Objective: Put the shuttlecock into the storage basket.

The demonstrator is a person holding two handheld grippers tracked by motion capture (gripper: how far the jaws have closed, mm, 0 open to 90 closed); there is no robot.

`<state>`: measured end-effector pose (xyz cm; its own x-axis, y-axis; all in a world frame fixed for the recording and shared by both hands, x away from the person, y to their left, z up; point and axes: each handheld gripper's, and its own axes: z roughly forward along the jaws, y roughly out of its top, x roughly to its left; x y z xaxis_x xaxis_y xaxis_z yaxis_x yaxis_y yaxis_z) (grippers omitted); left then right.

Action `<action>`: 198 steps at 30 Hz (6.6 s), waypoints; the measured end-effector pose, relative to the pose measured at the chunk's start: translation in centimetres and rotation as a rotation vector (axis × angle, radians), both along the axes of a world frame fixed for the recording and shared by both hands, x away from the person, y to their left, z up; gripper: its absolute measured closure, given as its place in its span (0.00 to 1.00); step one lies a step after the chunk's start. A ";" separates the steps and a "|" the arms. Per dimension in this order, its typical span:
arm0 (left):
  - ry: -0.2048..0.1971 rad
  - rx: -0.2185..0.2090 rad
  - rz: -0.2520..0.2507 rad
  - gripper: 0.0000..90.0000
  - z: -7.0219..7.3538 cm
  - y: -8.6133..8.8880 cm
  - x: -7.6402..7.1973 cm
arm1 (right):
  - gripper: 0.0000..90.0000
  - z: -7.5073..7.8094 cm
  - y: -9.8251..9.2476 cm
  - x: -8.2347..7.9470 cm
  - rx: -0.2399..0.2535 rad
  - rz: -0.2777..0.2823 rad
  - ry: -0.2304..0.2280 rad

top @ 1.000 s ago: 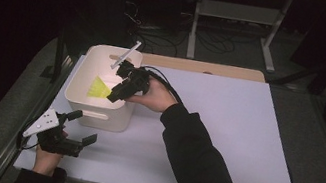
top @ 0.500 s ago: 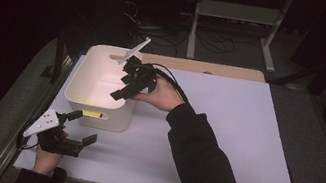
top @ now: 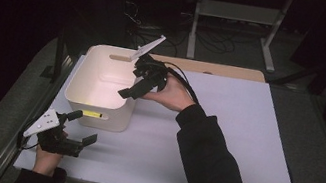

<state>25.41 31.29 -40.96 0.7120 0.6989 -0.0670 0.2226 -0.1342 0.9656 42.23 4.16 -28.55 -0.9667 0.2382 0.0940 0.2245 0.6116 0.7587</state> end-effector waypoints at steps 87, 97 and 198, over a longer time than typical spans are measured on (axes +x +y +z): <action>0.000 -0.001 0.002 0.00 0.0 0.0 -0.1 | 0.00 -1.7 -13.3 -1.7 0.067 -0.195 -0.011; 0.000 -0.001 0.002 0.00 0.0 0.0 -0.1 | 0.00 -2.5 -15.0 -2.1 0.086 -0.213 0.003; 0.008 0.007 0.007 0.00 0.0 0.0 -0.2 | 0.00 -11.6 -27.7 -10.0 0.161 -0.424 0.008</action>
<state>25.22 31.30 -41.00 0.7063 0.7047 -0.0678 0.2310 -0.1389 0.9630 32.19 -23.55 -40.16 -0.7861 0.5944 0.1693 0.4358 0.3388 0.8338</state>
